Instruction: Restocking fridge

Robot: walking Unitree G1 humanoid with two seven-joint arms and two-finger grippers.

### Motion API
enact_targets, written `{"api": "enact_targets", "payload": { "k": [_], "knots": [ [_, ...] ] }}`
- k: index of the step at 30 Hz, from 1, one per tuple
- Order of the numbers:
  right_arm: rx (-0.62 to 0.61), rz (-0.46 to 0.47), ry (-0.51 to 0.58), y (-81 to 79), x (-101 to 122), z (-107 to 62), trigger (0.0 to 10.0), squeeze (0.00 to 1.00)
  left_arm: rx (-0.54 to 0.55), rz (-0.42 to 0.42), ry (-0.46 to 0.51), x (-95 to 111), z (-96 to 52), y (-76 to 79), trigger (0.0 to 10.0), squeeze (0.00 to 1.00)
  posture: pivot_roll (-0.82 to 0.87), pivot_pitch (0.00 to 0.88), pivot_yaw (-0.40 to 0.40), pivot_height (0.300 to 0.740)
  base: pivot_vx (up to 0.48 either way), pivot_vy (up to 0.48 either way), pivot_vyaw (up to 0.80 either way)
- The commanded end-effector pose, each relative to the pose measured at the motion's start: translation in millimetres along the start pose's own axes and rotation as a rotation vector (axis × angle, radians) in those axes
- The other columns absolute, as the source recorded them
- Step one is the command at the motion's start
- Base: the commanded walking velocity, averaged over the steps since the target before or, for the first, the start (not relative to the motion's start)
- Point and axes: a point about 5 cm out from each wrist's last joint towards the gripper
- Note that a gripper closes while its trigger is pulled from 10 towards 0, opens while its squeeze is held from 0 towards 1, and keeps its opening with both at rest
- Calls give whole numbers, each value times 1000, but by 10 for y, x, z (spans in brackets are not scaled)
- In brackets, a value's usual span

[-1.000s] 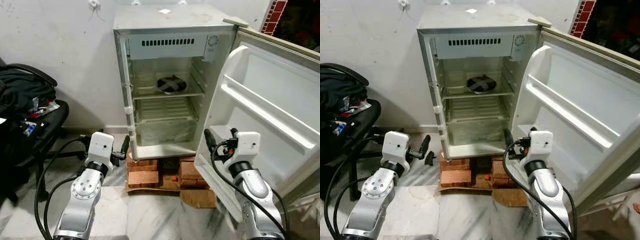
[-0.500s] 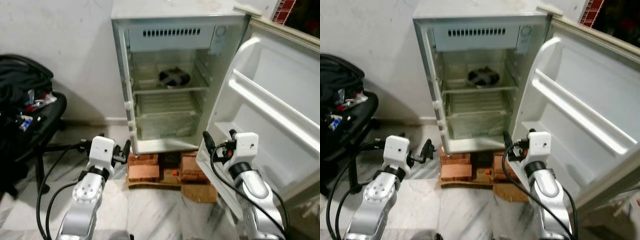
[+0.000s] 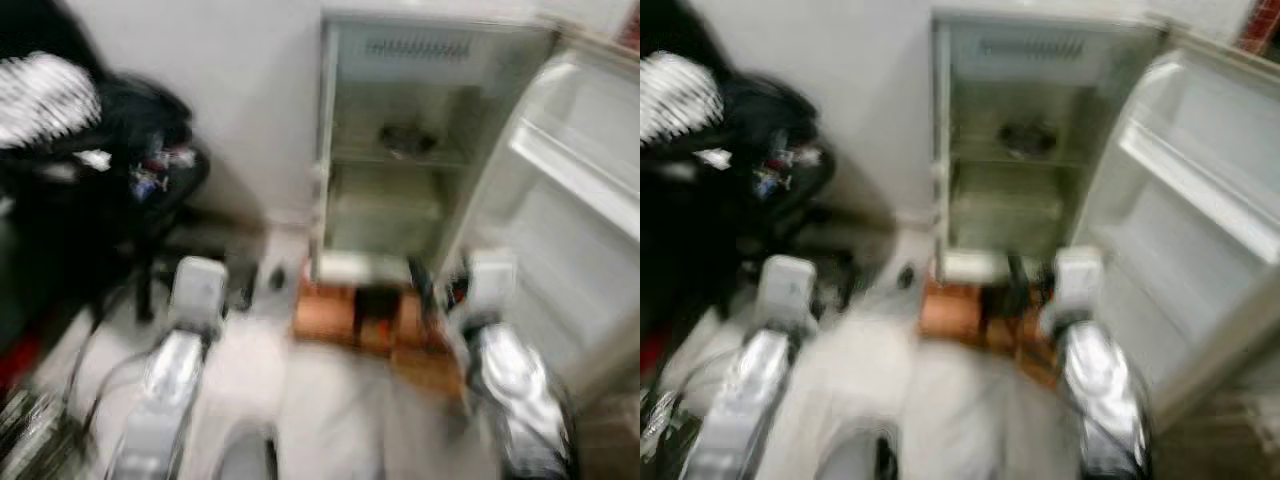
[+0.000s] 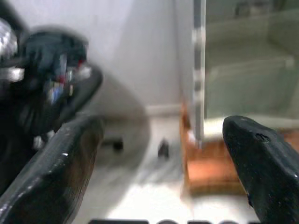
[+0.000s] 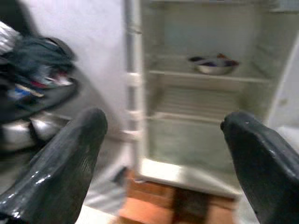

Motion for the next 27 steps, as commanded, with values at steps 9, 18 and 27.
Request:
{"api": "enact_targets", "payload": {
  "k": [9, 18, 27],
  "knots": [
    [-20, -3, 13, 29, 26, 17, 10000, 0, -68, -11, 71, 195, 86, 82, 10000, 0, 51, 0, -2, 740, 0, 0, 0],
    [-24, -7, 8, -12, -3, -9, 10000, 0, -84, -1, 54, 161, 84, 87, 10000, 0, 52, 0, -2, 740, 286, -227, 0],
    [-47, -8, 29, 63, 47, 64, 10000, 0, -101, 20, 56, 172, 104, 98, 10000, 0, 51, 0, 1, 740, 397, -262, 0]
  ]
}}
Point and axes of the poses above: a point about 5 cm out from each wrist's last joint towards the gripper, its own z axis pointing out of the wrist towards the gripper, its own x axis along the axis of the wrist's last joint, y = z × x, and after that the axes turned 13 degrees about -z, right-handed
